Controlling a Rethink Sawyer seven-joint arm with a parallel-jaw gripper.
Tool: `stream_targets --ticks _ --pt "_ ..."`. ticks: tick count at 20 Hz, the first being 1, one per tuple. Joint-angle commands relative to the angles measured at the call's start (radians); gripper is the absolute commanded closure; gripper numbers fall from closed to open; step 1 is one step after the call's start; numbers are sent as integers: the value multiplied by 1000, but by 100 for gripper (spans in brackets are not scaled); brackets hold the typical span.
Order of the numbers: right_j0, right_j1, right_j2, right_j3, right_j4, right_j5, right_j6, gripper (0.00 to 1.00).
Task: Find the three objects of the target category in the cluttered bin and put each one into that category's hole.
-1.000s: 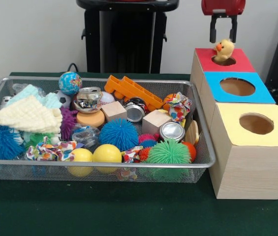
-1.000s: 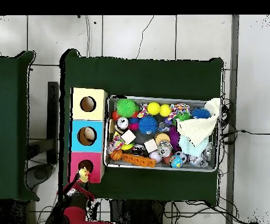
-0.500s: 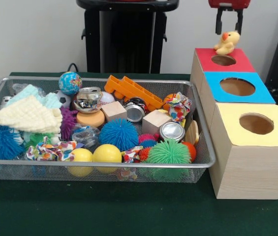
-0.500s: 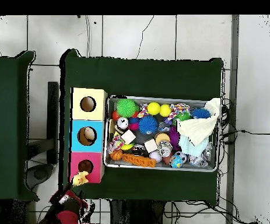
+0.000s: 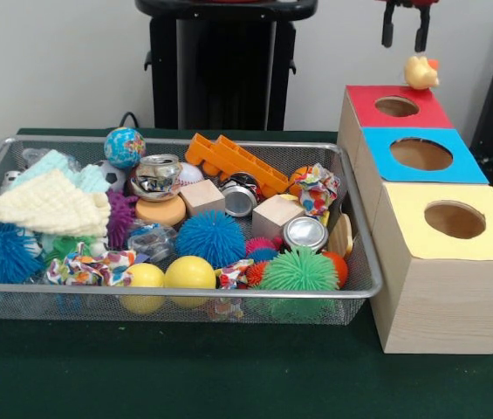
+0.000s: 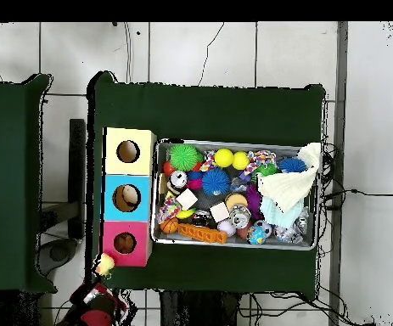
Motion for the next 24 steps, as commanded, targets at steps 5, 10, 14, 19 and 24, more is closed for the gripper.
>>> stream_targets --ticks 5,10,14,19,24 --pt "-38 -30 -1 -99 18 101 102 0" --pt "-34 -73 -41 -144 2 226 76 0" --pt "-30 -111 -64 -182 -17 332 78 0" --pt "-60 -150 -58 -178 -23 371 62 0" --pt "-51 -176 -92 -215 -59 446 69 0"
